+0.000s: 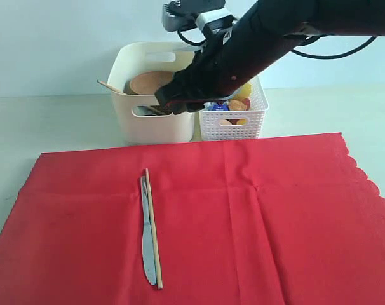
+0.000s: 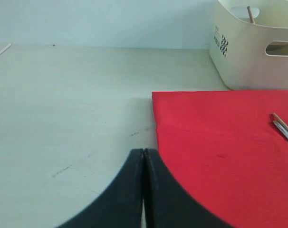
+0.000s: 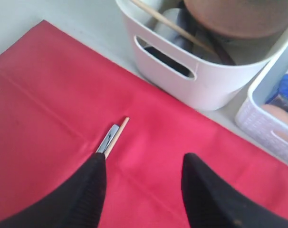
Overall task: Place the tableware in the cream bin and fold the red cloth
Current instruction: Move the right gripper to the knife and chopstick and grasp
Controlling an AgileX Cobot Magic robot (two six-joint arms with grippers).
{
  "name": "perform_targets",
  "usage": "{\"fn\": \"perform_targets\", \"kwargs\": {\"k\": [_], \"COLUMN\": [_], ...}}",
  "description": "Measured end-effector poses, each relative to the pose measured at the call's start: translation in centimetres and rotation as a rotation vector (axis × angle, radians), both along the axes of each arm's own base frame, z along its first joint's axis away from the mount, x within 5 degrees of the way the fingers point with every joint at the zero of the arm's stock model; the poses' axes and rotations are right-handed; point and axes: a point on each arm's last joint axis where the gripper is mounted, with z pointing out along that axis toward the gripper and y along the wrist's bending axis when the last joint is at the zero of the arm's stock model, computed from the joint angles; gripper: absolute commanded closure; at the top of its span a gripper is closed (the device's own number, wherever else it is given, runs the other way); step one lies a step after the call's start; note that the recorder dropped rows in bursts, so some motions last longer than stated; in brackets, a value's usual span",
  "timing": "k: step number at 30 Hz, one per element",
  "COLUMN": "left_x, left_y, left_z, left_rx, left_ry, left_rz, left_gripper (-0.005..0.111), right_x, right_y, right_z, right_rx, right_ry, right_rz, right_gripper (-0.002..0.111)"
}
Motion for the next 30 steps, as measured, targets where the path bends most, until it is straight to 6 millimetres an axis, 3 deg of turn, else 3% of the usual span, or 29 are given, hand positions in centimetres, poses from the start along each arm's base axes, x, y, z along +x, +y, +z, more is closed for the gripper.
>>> {"fn": "perform_targets", "kwargs": {"k": [12, 25, 30], "left_x": [0.0, 0.0, 0.0], "left_y": [0.0, 0.0, 0.0], "left_z": [0.0, 0.0, 0.0], "left_rx": [0.000, 0.000, 0.000], "left_ry": [0.000, 0.000, 0.000], "left_rz": [0.000, 0.000, 0.000], "left_gripper": [0.107, 0.107, 0.107], "right_x": [-0.9, -0.5, -0.2], "right_y": [0.2, 2.3, 2.8], "right_z": [-0.9, -7.9, -9.5], "right_rx": [0.002, 0.067, 0.079], "right_ry": [0.141, 0.458, 0.475], "right_rz": [0.012, -0.013, -0.002], "right_gripper": [0.060, 0.060, 0.060]}}
